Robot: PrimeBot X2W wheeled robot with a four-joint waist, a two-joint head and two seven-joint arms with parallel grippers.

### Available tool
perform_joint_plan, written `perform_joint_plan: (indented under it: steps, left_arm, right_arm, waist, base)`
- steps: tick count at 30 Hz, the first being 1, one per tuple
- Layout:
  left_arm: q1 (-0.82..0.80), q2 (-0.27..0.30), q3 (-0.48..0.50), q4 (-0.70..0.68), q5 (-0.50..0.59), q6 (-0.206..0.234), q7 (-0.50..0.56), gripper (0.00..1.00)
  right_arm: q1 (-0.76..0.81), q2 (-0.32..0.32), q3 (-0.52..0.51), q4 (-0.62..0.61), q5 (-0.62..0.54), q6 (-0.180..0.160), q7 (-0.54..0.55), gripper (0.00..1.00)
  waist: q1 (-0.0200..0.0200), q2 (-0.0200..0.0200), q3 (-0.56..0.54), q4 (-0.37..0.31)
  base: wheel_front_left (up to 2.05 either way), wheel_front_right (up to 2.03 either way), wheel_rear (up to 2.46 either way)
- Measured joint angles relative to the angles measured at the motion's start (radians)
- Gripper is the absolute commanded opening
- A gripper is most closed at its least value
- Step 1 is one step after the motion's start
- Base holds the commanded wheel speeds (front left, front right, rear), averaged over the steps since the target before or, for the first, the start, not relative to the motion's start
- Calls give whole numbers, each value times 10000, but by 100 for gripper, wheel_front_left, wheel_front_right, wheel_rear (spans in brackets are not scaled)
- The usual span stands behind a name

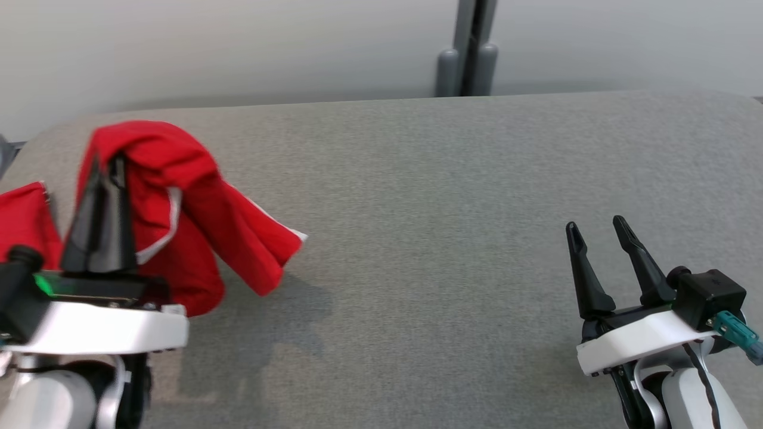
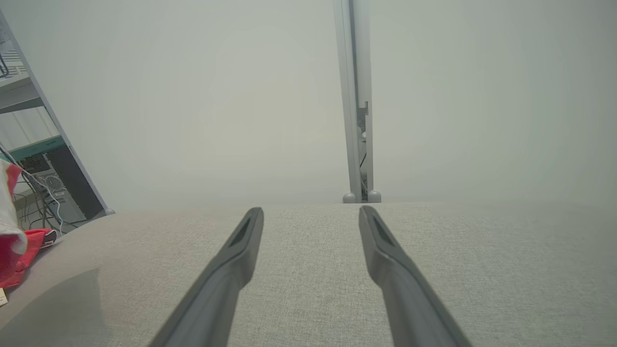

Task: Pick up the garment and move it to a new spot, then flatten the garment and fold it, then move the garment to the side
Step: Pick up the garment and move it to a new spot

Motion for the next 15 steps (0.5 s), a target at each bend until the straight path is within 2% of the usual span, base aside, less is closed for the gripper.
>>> perform_joint_plan:
  steps: [6, 10, 11, 15]
  left_arm:
    - [-367, -520, -1348, 508, 100, -543, 341, 0]
    - [-938, -1045, -2403, 1319, 165, -1162, 564, 0]
    - [-938, -1045, -2403, 1319, 165, -1162, 564, 0]
    - [-1442, -1618, -3308, 2265, 307, -1643, 734, 0]
  right_arm:
    - [-43, 0, 23, -109, 8, 0, 12, 100]
    - [-47, 0, 33, -102, 98, 0, -23, 100]
    - [-47, 0, 33, -102, 98, 0, -23, 100]
    - [-45, 0, 100, -40, 171, 0, -92, 100]
  waist:
    - [0, 0, 194, -838]
    - [0, 0, 345, -1435]
    - [0, 0, 345, -1435]
    - [0, 0, 486, -1981]
  base:
    - [0, 0, 0]
    - [0, 0, 0]
    - [0, 0, 0]
    - [0, 0, 0]
